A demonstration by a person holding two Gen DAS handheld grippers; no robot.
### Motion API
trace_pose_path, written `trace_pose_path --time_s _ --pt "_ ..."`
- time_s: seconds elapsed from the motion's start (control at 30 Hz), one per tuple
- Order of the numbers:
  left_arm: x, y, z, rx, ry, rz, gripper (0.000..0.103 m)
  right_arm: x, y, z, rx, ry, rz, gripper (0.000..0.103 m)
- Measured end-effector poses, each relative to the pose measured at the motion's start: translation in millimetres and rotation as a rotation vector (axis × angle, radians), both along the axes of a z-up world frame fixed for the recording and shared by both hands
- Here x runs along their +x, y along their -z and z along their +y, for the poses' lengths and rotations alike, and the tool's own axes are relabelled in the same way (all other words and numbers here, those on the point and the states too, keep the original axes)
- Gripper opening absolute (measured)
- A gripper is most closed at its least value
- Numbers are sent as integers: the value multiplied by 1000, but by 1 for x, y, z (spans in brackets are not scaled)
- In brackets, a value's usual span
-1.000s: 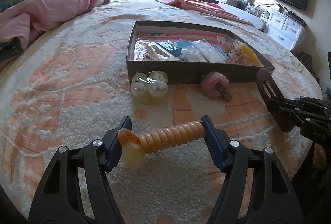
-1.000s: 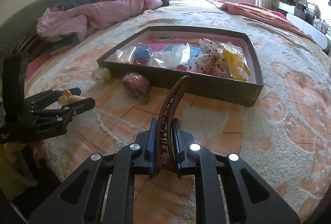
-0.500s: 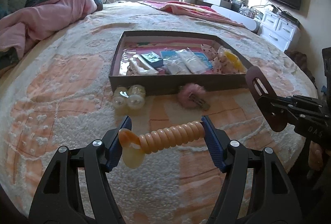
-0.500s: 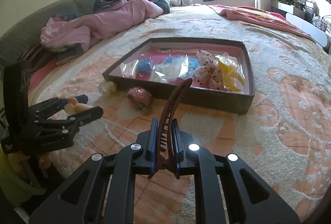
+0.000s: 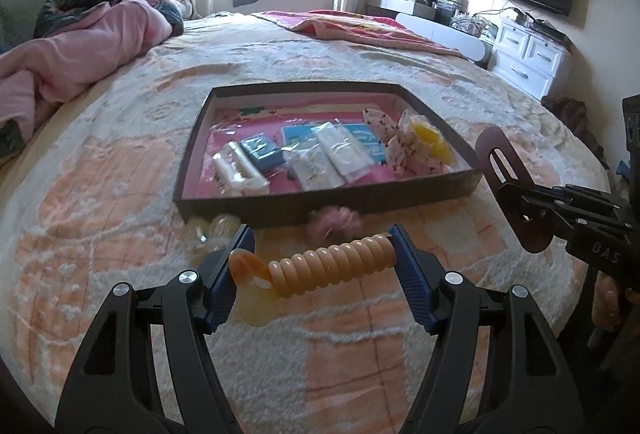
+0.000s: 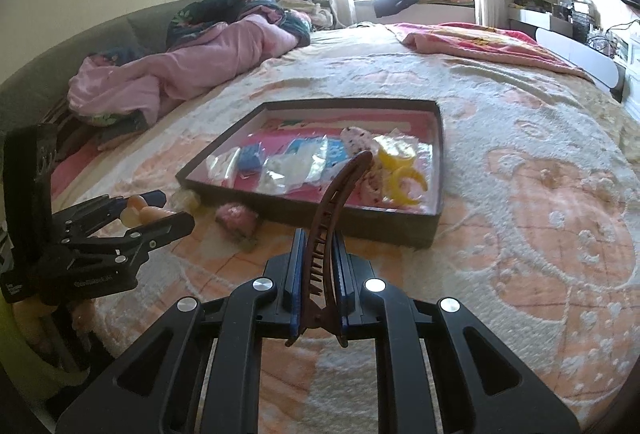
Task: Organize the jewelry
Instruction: 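Carry the spiral hair tie with the left tool while the right tool carries the brown clip over the tray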
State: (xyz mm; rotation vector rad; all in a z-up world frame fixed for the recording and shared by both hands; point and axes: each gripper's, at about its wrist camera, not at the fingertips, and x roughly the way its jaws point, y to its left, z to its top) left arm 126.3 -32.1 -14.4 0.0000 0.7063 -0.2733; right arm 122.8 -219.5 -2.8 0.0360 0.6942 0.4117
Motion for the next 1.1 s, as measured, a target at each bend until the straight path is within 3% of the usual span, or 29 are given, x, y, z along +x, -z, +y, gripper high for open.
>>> trace_pose_path --time_s 0.6,1.1 --pt "54 -17 -20 -13 6 -41 60 48 -13 -8 -27 25 -45 13" --pt "89 -5 -24 -13 -5 -14 60 91 -14 -3 -61 30 -46 13"
